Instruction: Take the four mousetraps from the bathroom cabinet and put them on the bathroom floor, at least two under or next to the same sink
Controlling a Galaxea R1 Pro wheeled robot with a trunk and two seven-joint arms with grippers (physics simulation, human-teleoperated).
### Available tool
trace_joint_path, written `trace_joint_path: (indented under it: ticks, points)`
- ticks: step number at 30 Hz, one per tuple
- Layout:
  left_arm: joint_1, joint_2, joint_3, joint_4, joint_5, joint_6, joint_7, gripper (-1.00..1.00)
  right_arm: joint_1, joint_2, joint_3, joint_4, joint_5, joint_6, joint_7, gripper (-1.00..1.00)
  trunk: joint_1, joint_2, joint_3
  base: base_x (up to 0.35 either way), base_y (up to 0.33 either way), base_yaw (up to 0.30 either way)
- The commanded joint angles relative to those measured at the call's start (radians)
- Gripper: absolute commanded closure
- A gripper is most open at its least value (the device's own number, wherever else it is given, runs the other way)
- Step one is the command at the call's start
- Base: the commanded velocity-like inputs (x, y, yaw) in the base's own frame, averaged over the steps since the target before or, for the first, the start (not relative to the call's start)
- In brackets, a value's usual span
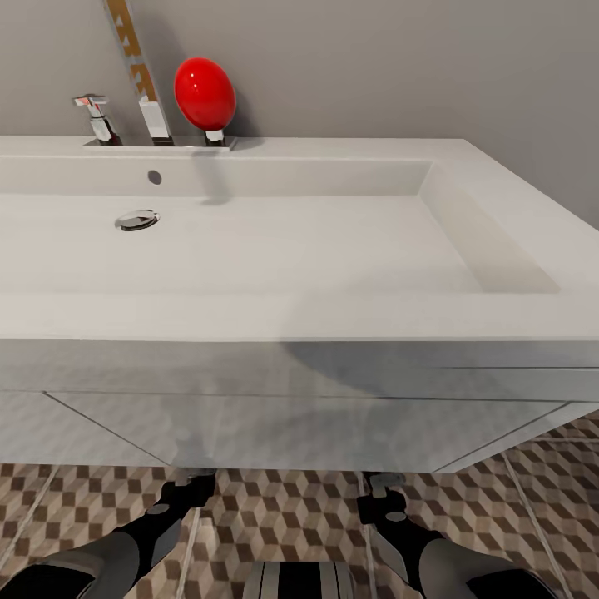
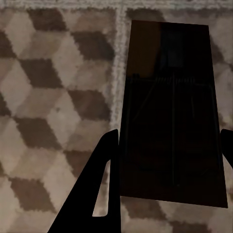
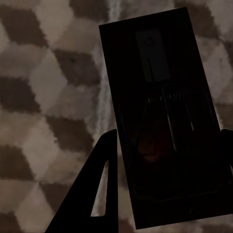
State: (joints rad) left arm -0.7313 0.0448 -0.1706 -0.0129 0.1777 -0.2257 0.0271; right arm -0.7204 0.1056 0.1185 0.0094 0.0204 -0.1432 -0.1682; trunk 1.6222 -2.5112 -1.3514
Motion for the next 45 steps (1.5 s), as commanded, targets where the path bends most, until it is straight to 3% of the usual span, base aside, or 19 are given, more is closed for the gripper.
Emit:
trace_joint_path:
  ticks: [1,45]
  points:
    - [0.0,0.0,-0.009,0.001,0.006,-0.003,0.004,1.0,-0.001,0.0,0.007,0.001,0.0,-0.003,-0.004,1.0,0.0,0.0,-0.001,0.0,0.0,0.0]
    - [0.0,0.0,-0.009,0.001,0.005,-0.003,0.004,1.0,-0.001,0.0,0.009,0.0,0.003,-0.006,-0.002,1.0,0.0,0.0,-0.001,0.0,0.0,0.0]
